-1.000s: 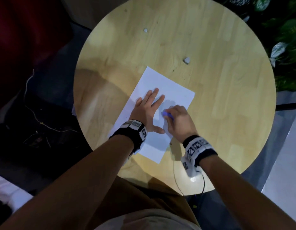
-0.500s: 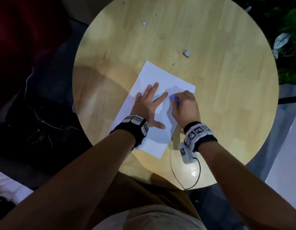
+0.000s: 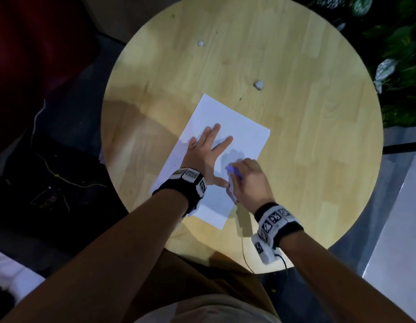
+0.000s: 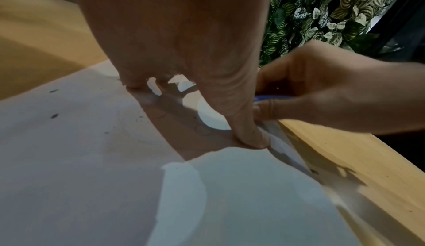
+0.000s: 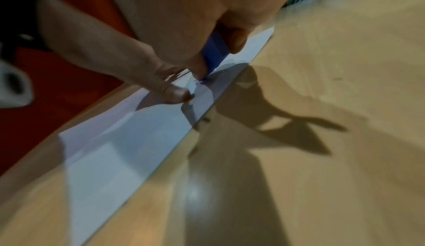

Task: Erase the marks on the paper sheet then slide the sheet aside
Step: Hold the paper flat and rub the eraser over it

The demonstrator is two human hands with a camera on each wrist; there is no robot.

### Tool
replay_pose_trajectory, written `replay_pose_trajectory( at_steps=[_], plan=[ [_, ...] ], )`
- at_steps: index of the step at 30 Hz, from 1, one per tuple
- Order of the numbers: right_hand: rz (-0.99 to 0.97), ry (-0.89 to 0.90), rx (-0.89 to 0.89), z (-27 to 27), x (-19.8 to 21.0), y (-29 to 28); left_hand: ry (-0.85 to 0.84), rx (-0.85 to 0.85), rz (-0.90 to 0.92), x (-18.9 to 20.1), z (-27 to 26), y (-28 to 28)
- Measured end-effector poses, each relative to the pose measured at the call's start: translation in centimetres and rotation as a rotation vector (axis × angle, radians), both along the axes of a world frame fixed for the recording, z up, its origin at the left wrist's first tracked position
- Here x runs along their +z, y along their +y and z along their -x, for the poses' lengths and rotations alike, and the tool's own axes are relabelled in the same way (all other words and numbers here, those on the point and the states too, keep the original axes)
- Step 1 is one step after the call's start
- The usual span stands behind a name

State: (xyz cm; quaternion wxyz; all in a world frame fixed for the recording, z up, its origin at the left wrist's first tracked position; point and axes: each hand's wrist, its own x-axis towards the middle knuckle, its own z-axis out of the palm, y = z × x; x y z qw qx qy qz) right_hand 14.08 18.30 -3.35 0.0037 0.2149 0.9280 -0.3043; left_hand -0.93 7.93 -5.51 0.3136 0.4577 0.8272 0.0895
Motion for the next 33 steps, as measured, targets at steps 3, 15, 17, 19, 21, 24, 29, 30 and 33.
replay_pose_trajectory(
  at_steps=[3,15,17,19,21,24,29,30,33],
  plan=[
    [-0.046,-0.002,0.017,1.4,0.0,2.2,0.006,-0.019,0.02,0.1,0.1,0.1],
    [-0.056,-0.007,-0.002,1.8,0.1,2.3,0.0,-0.021,0.022,0.3,0.1,0.1],
    [-0.095,0.021,-0.146,3.6,-0.6,4.5,0.02,-0.04,0.044,0.2,0.2,0.1],
    [-0.065,0.025,-0.196,3.3,-0.9,3.8,0.027,-0.038,0.039,0.2,0.1,0.1],
    [-0.018,0.005,-0.096,1.3,-0.4,1.2,0.012,-0.018,0.021,0.2,0.1,0.0],
    [0.019,-0.05,0.055,-0.5,0.5,0.2,0.005,-0.01,0.008,0.2,0.2,0.1],
    [-0.078,0.005,-0.166,3.7,-0.7,4.5,0.016,-0.024,0.026,0.3,0.1,0.0],
    [-0.072,0.012,-0.184,3.5,-0.6,3.8,0.018,-0.021,0.022,0.3,0.1,0.0],
    [-0.008,-0.013,-0.065,0.5,0.5,0.1,0.02,-0.002,-0.004,0.3,-0.1,0.0]
  ],
)
